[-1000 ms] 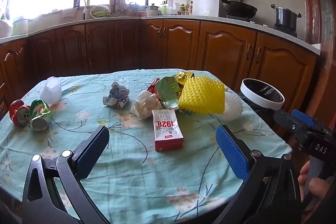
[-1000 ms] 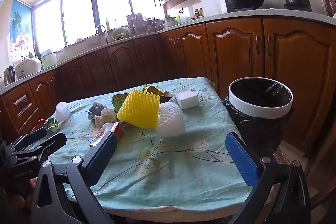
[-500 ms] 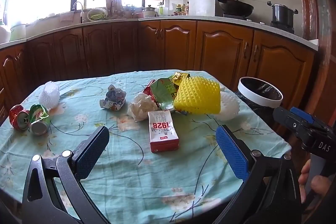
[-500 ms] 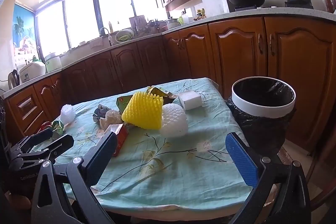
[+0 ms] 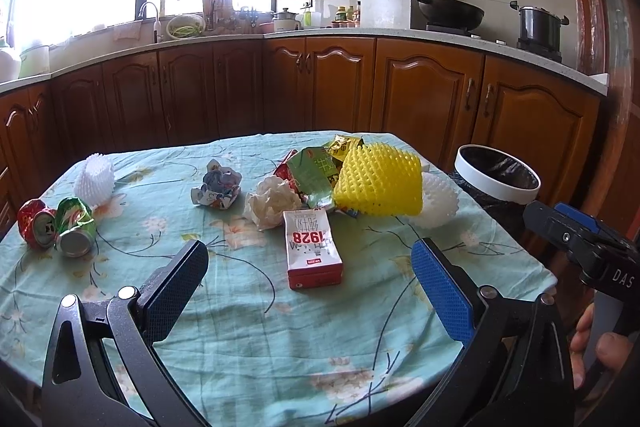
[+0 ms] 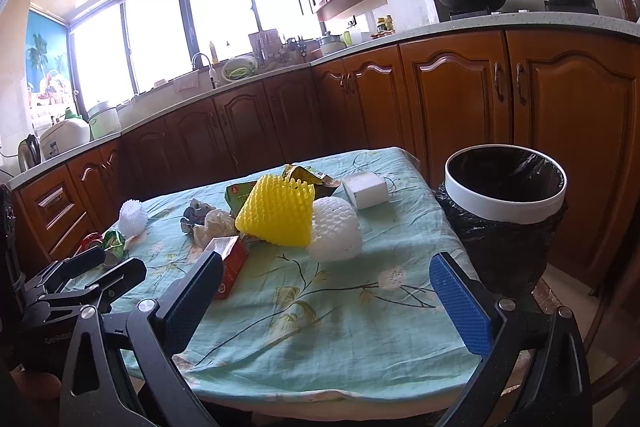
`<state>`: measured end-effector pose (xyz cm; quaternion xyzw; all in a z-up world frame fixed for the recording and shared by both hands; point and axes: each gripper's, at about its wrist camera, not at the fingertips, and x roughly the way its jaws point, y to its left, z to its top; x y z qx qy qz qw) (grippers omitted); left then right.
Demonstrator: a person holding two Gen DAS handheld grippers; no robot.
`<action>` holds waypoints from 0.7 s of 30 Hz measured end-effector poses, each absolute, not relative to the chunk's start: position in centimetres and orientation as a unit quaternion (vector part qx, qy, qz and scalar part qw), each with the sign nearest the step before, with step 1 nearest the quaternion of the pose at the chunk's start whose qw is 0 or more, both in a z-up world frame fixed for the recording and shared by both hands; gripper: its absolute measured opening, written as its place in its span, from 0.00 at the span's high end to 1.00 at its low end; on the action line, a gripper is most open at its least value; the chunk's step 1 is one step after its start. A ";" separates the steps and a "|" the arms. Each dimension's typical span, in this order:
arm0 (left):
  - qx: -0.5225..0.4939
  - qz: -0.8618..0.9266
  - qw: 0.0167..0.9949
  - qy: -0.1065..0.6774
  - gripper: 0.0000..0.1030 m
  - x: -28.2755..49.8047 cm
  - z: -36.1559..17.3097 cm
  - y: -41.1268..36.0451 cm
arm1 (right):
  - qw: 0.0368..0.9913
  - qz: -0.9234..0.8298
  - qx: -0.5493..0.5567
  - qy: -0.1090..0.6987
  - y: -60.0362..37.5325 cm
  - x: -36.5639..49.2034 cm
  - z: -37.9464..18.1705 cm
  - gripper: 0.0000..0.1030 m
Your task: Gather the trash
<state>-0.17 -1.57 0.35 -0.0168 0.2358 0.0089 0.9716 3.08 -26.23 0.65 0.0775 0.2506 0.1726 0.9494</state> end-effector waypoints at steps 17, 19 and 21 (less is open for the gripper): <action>-0.013 0.010 0.973 0.232 0.00 -0.4 0.5 -1.9 | 0.949 0.175 0.079 0.250 -26.7 3.1 0.7 0.00; -0.015 0.010 0.972 0.233 0.00 -0.4 0.4 -1.9 | 0.949 0.176 0.079 0.250 -26.7 3.0 0.8 0.00; -0.016 0.011 0.972 0.235 0.00 -0.3 0.3 -1.8 | 0.949 0.177 0.080 0.250 -26.7 3.1 0.8 0.00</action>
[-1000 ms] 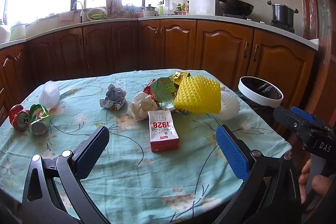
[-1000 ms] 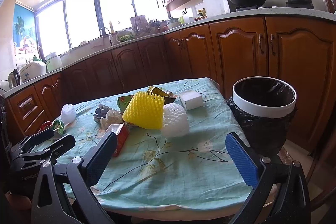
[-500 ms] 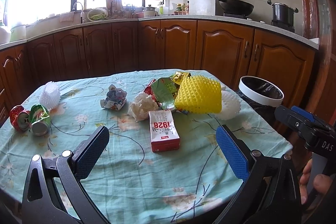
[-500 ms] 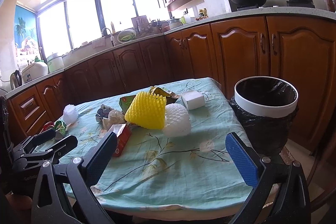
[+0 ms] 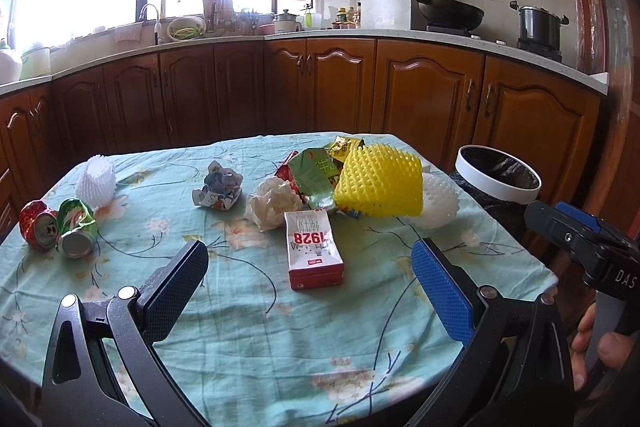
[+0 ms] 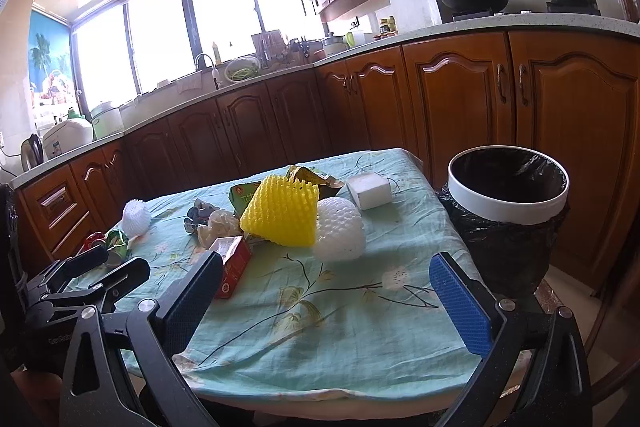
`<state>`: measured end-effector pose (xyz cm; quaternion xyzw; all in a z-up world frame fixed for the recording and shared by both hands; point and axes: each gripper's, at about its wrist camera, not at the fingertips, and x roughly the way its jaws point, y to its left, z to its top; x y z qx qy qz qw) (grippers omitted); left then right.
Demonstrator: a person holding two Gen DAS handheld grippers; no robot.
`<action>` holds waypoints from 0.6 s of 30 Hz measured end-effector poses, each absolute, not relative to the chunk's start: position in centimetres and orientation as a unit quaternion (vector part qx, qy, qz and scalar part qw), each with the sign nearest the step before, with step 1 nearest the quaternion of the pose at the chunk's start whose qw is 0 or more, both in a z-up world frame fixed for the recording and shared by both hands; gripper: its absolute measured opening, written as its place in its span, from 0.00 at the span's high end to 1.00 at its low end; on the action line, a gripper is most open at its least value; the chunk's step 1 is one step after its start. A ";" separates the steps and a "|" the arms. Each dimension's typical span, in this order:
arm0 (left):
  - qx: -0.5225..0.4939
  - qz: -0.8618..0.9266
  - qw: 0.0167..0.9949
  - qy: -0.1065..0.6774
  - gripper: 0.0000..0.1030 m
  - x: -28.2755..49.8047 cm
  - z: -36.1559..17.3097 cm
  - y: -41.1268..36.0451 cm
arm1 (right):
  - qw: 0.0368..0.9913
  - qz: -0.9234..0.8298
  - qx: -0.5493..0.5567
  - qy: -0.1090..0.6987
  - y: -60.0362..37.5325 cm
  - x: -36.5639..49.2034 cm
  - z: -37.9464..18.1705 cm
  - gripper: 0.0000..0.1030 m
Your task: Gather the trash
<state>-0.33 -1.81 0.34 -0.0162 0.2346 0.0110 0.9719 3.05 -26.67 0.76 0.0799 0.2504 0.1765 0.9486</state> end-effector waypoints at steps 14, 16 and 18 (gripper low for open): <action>-0.020 0.012 0.970 0.242 0.00 0.2 -0.1 -1.3 | 0.945 0.182 0.085 0.256 -26.6 3.4 0.3 0.00; -0.022 0.011 0.969 0.245 0.00 0.4 -0.1 -1.1 | 0.945 0.183 0.086 0.258 -26.7 3.6 0.2 0.00; -0.025 0.010 0.969 0.247 0.00 0.7 -0.1 -1.1 | 0.943 0.187 0.087 0.261 -26.7 3.9 0.1 0.00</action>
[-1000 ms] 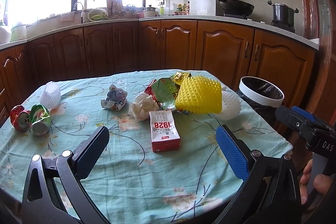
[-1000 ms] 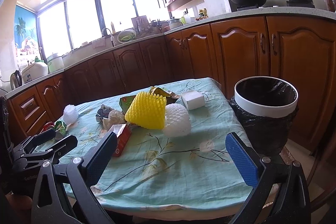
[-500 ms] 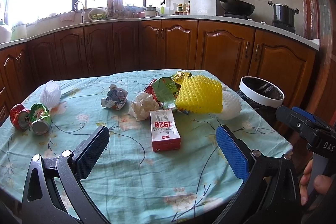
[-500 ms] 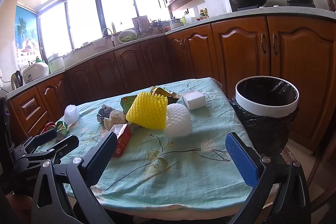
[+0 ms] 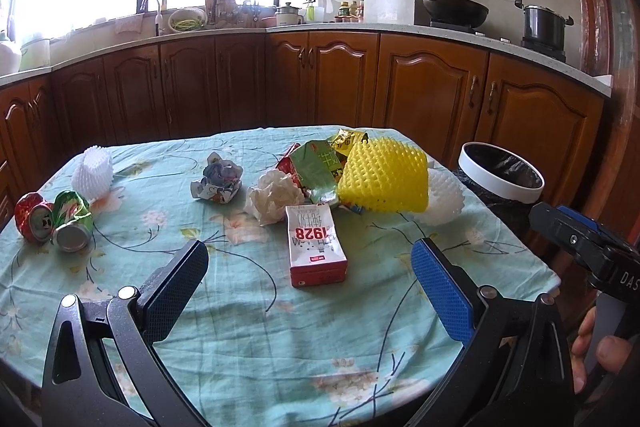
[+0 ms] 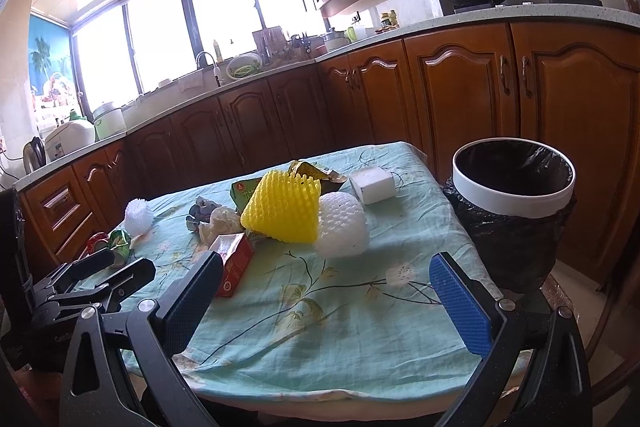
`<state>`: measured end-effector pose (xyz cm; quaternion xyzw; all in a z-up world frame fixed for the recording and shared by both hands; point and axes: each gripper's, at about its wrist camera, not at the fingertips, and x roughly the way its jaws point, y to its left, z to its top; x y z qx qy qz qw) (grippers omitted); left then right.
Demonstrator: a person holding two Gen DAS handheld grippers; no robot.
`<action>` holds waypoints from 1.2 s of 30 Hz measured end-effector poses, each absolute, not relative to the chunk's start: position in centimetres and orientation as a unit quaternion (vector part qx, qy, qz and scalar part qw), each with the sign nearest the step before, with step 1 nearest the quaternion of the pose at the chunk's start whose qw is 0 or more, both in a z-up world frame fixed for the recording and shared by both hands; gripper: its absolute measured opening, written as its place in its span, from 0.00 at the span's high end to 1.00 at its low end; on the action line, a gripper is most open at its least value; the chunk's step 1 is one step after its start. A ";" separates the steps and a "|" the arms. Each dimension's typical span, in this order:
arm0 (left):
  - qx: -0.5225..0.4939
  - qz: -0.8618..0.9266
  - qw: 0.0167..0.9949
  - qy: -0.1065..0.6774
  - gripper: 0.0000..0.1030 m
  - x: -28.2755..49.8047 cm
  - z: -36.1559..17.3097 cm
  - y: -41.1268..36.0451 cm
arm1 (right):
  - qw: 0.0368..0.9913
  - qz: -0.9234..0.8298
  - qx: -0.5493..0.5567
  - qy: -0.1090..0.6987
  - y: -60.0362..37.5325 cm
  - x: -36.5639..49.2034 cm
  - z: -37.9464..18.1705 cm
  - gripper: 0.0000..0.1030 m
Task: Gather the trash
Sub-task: 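Grasp the yellow foam net with the left tool while the right tool grasps the white foam net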
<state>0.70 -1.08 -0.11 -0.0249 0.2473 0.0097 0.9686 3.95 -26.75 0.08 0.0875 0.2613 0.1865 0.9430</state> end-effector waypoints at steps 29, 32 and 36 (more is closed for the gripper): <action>-0.024 -0.110 0.920 0.375 0.27 14.6 -0.9 -5.0 | 0.876 0.244 0.148 0.390 -26.7 16.0 -4.3 0.49; -0.028 -0.123 0.910 0.394 0.46 15.5 -1.9 -5.2 | 0.865 0.254 0.154 0.405 -26.6 16.9 -5.1 0.66; -0.035 -0.141 0.902 0.407 0.77 15.9 -2.3 -5.4 | 0.860 0.272 0.157 0.402 -26.5 16.5 -4.9 0.88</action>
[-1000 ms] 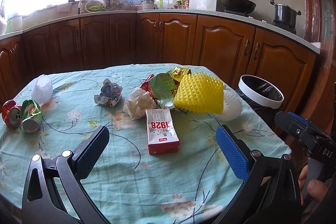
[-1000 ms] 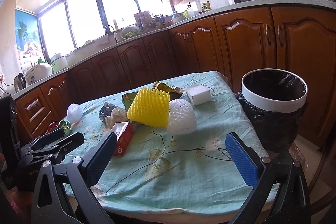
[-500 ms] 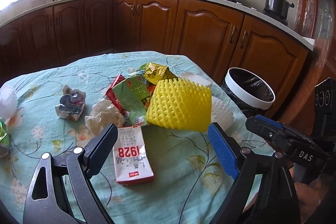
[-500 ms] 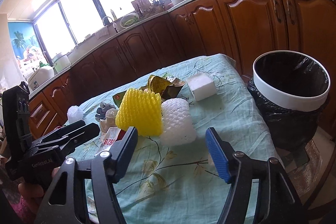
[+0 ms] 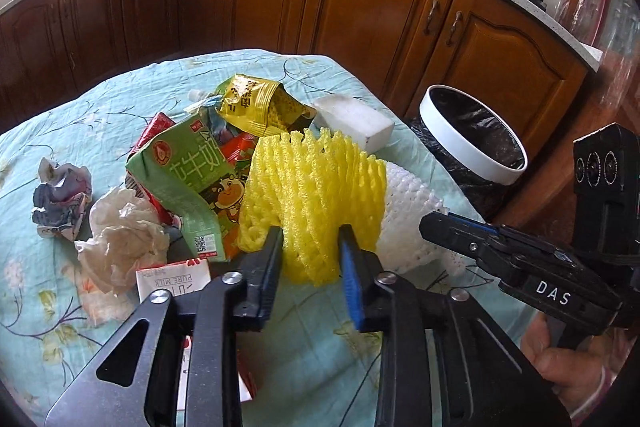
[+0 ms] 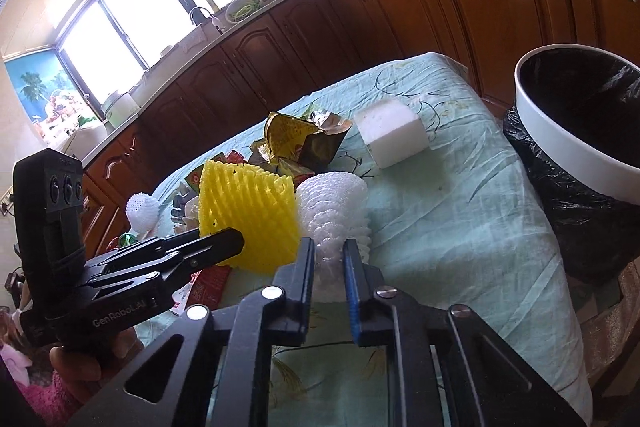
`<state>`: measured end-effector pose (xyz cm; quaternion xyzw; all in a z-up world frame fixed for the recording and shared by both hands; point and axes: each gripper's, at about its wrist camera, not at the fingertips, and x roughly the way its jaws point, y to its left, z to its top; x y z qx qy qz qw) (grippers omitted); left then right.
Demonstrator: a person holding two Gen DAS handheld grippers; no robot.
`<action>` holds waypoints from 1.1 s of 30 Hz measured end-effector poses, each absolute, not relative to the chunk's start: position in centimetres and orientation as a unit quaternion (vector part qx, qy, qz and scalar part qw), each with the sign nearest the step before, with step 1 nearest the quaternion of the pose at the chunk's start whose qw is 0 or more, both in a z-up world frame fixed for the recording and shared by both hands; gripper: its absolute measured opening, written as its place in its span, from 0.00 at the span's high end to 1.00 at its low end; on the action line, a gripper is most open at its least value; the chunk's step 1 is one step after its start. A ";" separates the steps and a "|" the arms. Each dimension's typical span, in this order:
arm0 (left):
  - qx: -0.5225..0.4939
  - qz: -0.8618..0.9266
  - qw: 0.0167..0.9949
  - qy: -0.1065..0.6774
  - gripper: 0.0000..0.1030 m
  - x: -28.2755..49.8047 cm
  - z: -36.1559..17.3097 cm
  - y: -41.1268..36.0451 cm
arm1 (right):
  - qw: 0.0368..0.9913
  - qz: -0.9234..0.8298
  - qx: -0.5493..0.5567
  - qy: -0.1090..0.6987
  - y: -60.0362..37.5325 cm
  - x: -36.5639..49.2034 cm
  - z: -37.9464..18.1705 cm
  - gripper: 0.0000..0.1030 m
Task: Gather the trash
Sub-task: 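Grasp the yellow foam net with the left tool while the right tool grasps the white foam net, then carry both foam nets over the bin and open both tools to drop them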
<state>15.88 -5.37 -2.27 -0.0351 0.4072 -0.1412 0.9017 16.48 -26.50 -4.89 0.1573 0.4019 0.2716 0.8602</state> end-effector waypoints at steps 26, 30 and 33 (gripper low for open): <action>0.003 -0.248 0.894 0.373 0.79 18.8 2.7 -16.3 | 0.919 0.139 0.175 0.325 -40.3 16.0 0.8 0.90; 0.015 -0.260 0.889 0.377 0.79 20.6 3.1 -19.1 | 0.922 0.117 0.177 0.325 -42.1 16.9 0.8 0.90; 0.019 -0.269 0.882 0.386 0.79 22.1 3.2 -21.3 | 0.923 0.107 0.176 0.325 -43.1 17.7 0.9 0.90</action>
